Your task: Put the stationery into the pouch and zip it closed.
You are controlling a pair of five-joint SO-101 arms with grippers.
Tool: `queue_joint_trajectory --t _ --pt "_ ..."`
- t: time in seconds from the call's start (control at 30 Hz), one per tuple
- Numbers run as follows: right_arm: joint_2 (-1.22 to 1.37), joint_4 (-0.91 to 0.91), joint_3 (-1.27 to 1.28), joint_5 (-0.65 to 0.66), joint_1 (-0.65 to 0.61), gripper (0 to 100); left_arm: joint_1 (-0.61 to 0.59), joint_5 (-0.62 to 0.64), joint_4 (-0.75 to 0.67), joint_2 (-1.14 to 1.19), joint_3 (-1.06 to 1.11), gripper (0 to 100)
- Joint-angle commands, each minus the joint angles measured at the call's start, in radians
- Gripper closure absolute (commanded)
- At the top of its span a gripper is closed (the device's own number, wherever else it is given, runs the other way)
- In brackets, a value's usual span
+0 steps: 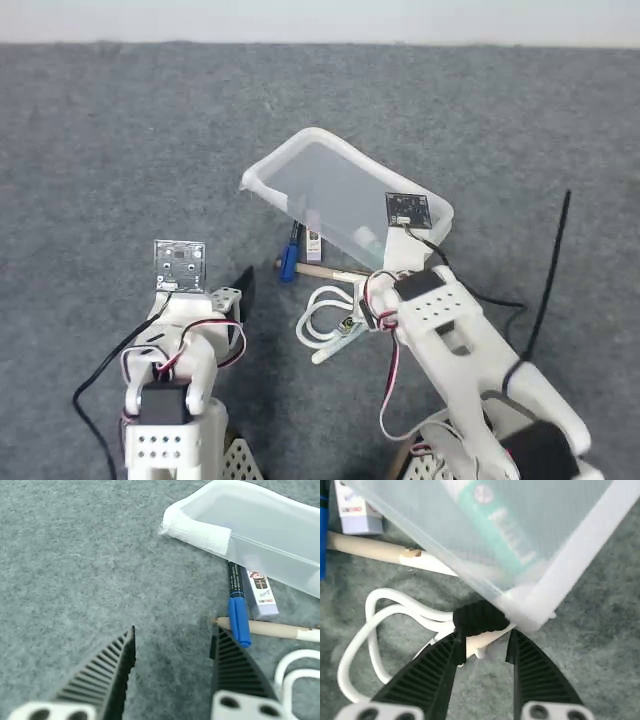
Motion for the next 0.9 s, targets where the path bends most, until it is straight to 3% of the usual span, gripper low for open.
queue_joint_trajectory --t 0.0,0.07,0.17,0.87 --pt "0.013 -0.013 -0.049 -0.012 0.004 86.6 -0.006 0.012 -0.023 -0.021 -0.015 77" --pt "0.012 -0.012 -0.049 -0.011 0.007 88.7 -0.006 0.012 -0.023 -0.021 -0.015 77" --pt "-0.010 -0.005 -0.058 -0.005 0.047 99.5 -0.006 0.012 -0.023 -0.021 -0.015 77" --pt "-0.458 0.269 -0.058 0.173 0.097 99.2 -0.006 0.012 -0.023 -0.021 -0.015 77"
